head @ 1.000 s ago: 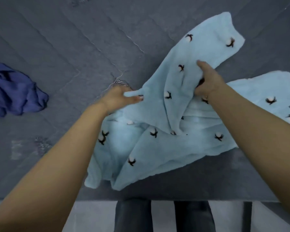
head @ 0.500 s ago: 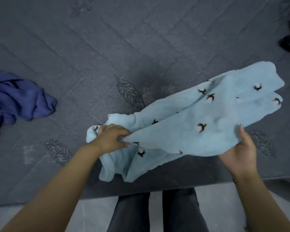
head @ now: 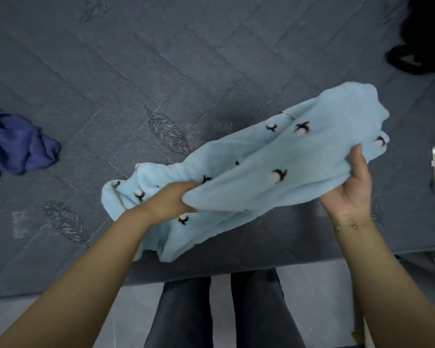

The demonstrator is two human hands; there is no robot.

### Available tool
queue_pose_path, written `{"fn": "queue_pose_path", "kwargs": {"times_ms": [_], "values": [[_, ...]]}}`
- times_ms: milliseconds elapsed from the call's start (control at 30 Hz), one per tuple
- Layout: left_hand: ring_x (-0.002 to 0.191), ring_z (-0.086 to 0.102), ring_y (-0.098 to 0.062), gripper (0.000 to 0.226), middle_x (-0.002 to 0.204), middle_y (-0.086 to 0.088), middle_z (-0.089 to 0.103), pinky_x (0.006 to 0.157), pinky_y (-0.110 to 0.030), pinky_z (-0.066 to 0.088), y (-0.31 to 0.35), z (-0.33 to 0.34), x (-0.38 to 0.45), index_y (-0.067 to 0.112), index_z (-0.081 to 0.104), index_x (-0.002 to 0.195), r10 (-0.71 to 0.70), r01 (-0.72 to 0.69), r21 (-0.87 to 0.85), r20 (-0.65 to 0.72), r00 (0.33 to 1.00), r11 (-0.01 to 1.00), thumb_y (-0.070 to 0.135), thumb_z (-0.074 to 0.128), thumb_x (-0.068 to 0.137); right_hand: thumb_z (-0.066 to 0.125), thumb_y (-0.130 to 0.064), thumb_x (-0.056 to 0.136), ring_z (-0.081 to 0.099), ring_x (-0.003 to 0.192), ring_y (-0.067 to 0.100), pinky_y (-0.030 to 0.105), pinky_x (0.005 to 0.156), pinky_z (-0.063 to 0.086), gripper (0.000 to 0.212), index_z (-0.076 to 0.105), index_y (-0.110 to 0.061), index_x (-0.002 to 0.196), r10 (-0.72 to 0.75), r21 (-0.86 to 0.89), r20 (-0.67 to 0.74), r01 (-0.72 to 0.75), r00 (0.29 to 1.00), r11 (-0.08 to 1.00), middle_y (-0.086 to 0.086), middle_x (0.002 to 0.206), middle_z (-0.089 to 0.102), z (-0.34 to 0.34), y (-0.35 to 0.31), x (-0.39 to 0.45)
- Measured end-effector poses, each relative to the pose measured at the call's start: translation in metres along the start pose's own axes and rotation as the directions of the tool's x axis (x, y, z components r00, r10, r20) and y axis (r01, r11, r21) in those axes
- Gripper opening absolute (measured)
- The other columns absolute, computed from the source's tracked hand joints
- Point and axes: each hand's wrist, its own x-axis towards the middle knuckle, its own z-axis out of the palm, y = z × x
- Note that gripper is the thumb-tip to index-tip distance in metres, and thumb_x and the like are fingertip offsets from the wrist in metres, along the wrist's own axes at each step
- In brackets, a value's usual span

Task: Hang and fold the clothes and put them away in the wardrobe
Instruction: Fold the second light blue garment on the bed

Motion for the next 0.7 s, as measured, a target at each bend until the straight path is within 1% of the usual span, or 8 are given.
{"fn": "queue_pose_path", "kwargs": {"times_ms": [67,133,233,333,400,500,567,700], "values": [[0.123,0.054,-0.016,0.043,0.129,0.005,0.058,0.104,-0.025,0.041,0.0,-0.012,-0.004,0.015,0.056,0.13,-0.036,0.036,-0.045,0.009,0.999,0.998,0.015,0.069,0.089,0.051,-0.026,0.098,0.052,0.13,0.024,0.044,0.113,0.033,0.043,0.05,-0.019,0.14,-0.1,-0.003,-0.035,0.1,0.994,0.995,0.008,0.143,0.053,0.001,-0.026,0.002],[0.115,0.056,-0.013,0.046,0.122,0.004,0.062,0.096,-0.022,0.042,0.0,-0.023,-0.006,0.013,0.057,0.127,-0.057,0.057,0.011,0.023,0.998,0.998,0.013,0.074,0.084,0.064,-0.015,0.089,0.065,0.093,0.009,0.022,0.09,0.043,0.021,0.068,-0.025,0.108,-0.165,0.1,-0.049,0.169,0.985,0.981,-0.001,0.12,0.068,-0.003,-0.055,0.012],[0.095,0.061,-0.003,0.049,0.103,0.013,0.064,0.08,-0.014,0.043,0.006,-0.03,-0.002,0.031,0.058,0.109,-0.113,0.114,-0.033,0.036,0.993,0.993,0.039,0.084,0.069,0.066,-0.013,0.084,0.053,0.06,0.002,0.015,0.056,0.039,0.015,0.064,-0.026,0.09,-0.179,-0.013,-0.197,0.18,0.964,0.984,-0.009,0.093,0.069,-0.013,-0.086,0.036],[0.106,0.06,-0.001,0.064,0.113,0.017,0.064,0.094,-0.023,0.046,0.014,-0.024,0.012,0.044,0.057,0.113,-0.226,0.228,-0.103,0.03,0.974,0.968,0.074,0.074,0.06,0.058,-0.023,0.095,0.053,0.063,0.008,0.025,0.076,0.053,0.006,0.057,-0.019,0.092,-0.123,-0.379,-0.425,-0.053,0.897,0.924,-0.006,0.078,0.056,-0.031,-0.076,0.061],[0.105,0.061,-0.006,0.062,0.109,0.016,0.066,0.097,-0.029,0.045,0.016,-0.012,0.025,0.041,0.062,0.107,-0.29,0.287,-0.074,-0.036,0.956,0.955,0.082,0.065,0.061,0.059,-0.032,0.094,0.055,0.073,0.012,0.032,0.086,0.052,0.015,0.058,-0.017,0.097,-0.158,-0.56,-0.469,-0.154,0.869,0.814,-0.001,0.088,0.054,-0.035,-0.058,0.069],[0.089,0.062,-0.006,0.037,0.103,0.003,0.068,0.074,-0.01,0.046,0.021,0.006,0.04,0.024,0.064,0.101,-0.271,0.255,-0.105,-0.191,0.943,0.961,0.054,0.072,0.079,0.068,-0.038,0.088,0.056,0.104,0.015,0.029,0.092,0.051,0.045,0.049,-0.019,0.124,-0.457,-0.885,-0.237,0.004,0.857,0.466,0.002,0.119,0.053,-0.025,-0.033,0.076],[0.084,0.062,0.0,0.032,0.102,0.005,0.069,0.063,-0.005,0.043,0.026,0.012,0.044,0.02,0.064,0.103,-0.271,0.247,-0.155,-0.165,0.948,0.957,0.038,0.076,0.081,0.071,-0.039,0.085,0.052,0.114,0.016,0.027,0.097,0.047,0.062,0.041,-0.016,0.134,-0.486,-0.942,-0.144,0.031,0.862,0.334,0.004,0.129,0.049,-0.012,-0.022,0.087],[0.086,0.067,0.003,0.041,0.102,0.012,0.071,0.066,-0.008,0.049,0.032,0.009,0.038,0.021,0.065,0.114,-0.258,0.216,-0.342,-0.082,0.963,0.915,0.019,0.082,0.076,0.07,-0.038,0.088,0.055,0.118,0.02,0.029,0.095,0.048,0.051,0.053,-0.011,0.127,-0.259,-0.76,-0.389,-0.149,0.884,0.632,0.003,0.125,0.059,0.011,-0.021,0.109]]}}
